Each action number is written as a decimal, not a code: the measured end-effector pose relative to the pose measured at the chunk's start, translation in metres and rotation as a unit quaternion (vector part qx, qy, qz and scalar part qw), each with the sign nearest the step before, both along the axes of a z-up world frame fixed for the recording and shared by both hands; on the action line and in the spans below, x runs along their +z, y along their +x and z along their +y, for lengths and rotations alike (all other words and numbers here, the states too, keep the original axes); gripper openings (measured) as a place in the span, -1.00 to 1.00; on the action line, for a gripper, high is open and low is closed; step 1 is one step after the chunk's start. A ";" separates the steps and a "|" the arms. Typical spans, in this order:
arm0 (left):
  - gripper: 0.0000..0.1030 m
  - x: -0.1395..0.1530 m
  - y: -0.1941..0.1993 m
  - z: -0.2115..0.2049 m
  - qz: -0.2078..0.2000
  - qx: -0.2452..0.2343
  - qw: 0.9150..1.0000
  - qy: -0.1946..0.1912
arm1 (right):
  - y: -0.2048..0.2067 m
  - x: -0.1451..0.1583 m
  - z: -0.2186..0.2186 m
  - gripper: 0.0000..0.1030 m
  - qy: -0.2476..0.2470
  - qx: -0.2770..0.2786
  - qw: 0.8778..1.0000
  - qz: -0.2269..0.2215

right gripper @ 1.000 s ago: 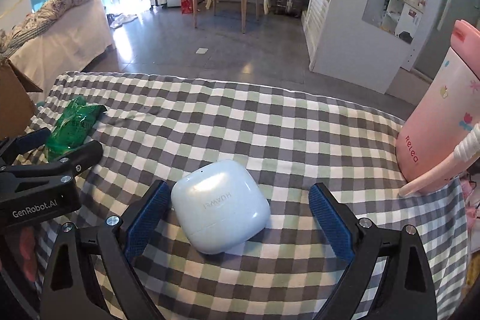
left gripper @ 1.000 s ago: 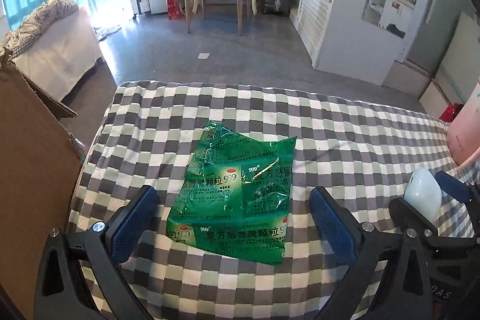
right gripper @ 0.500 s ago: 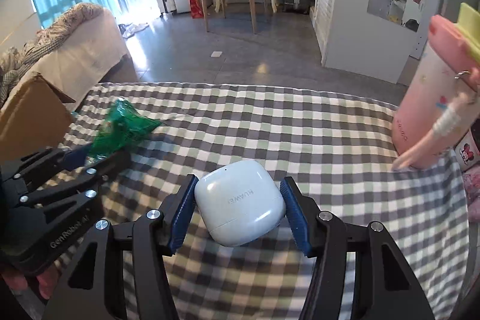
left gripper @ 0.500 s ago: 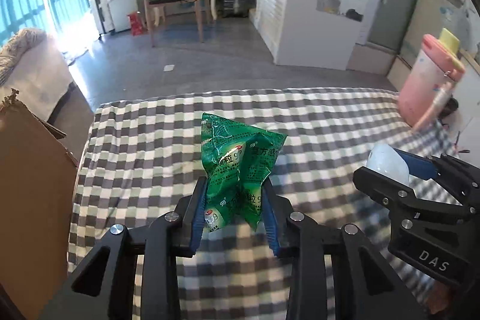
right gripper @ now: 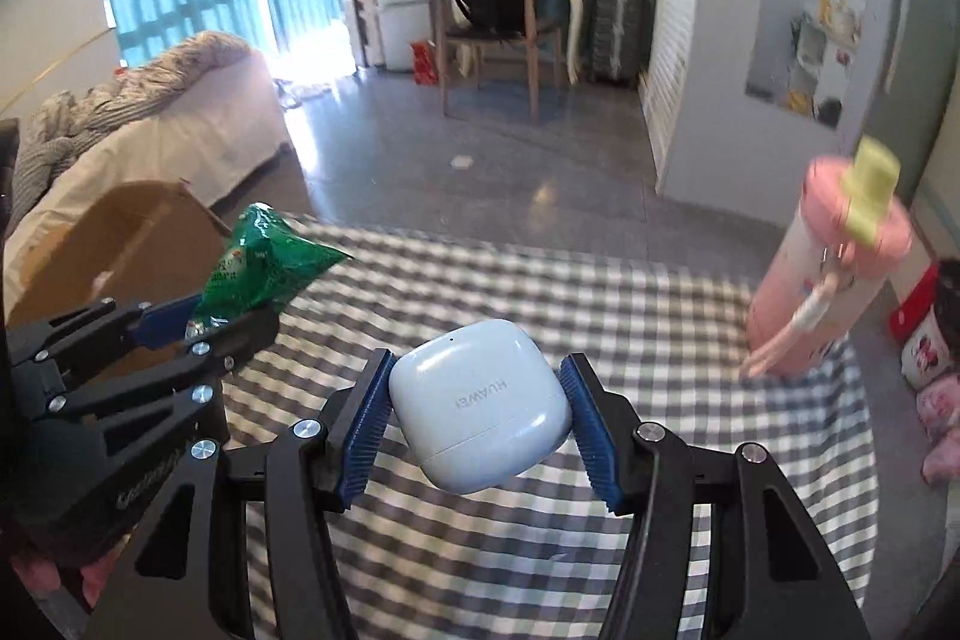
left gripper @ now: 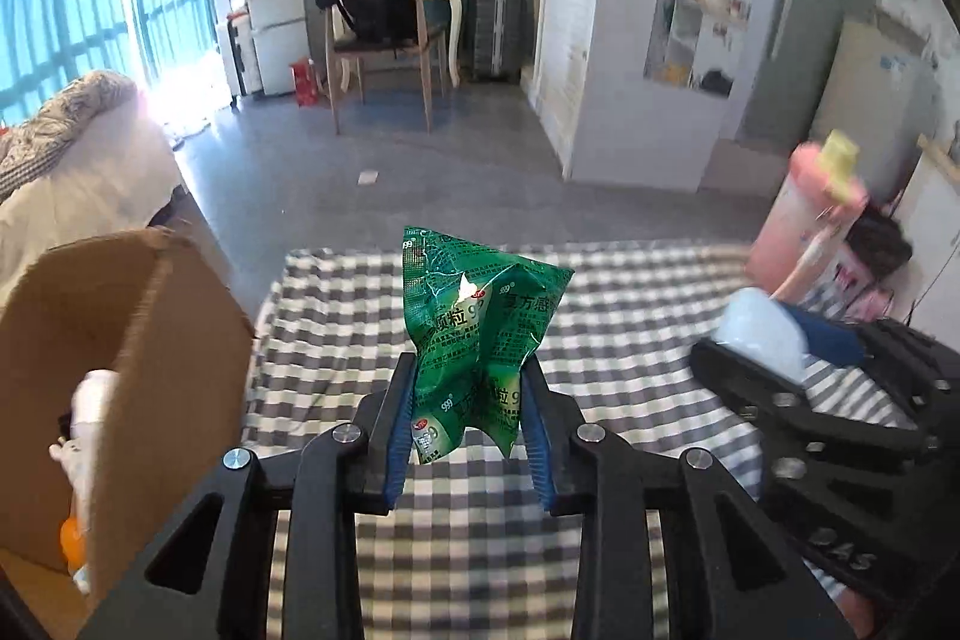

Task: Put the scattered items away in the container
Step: 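Carry the green packet and earbud case into the box and open both grippers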

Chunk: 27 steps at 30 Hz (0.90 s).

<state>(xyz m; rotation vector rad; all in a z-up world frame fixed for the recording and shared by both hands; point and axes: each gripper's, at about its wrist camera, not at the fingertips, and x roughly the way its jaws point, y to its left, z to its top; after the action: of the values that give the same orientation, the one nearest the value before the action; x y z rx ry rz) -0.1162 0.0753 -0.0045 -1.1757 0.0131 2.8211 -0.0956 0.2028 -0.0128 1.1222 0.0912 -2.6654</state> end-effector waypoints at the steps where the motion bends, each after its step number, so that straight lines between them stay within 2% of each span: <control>1: -0.37 0.007 0.006 -0.005 0.009 0.004 1.000 -0.001 | 0.004 0.006 -0.006 0.09 0.001 0.008 1.000 0.007; 7: -0.37 0.050 0.043 -0.061 0.051 0.061 0.997 -0.002 | 0.027 0.039 -0.065 0.09 0.010 0.072 0.996 0.045; 10: -0.37 0.064 0.064 -0.104 0.067 0.112 0.992 -0.003 | 0.037 0.055 -0.112 0.09 0.007 0.121 0.991 0.064; 14: -0.37 0.070 0.091 -0.163 0.074 0.176 0.982 -0.007 | 0.049 0.060 -0.179 0.09 -0.007 0.191 0.979 0.070; 17: -0.37 0.062 0.102 -0.202 0.060 0.218 0.974 -0.007 | 0.052 0.051 -0.225 0.09 -0.012 0.228 0.972 0.058; 21: -0.37 0.036 0.111 -0.255 0.018 0.254 0.967 0.012 | 0.052 0.027 -0.280 0.09 -0.003 0.264 0.964 0.030; 26: -0.35 0.002 0.109 -0.280 -0.024 0.254 0.966 0.033 | 0.047 -0.005 -0.309 0.09 0.028 0.273 0.962 0.000; 27: -0.27 -0.004 0.109 -0.283 -0.028 0.254 0.966 0.037 | 0.044 -0.009 -0.311 0.09 0.031 0.269 0.963 -0.006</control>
<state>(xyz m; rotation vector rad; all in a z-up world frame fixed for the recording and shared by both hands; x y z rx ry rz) -0.0072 -0.2073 -0.0082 -1.4122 -0.4585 3.1699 -0.0514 -0.1083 -0.0219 0.9606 0.4176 -2.1808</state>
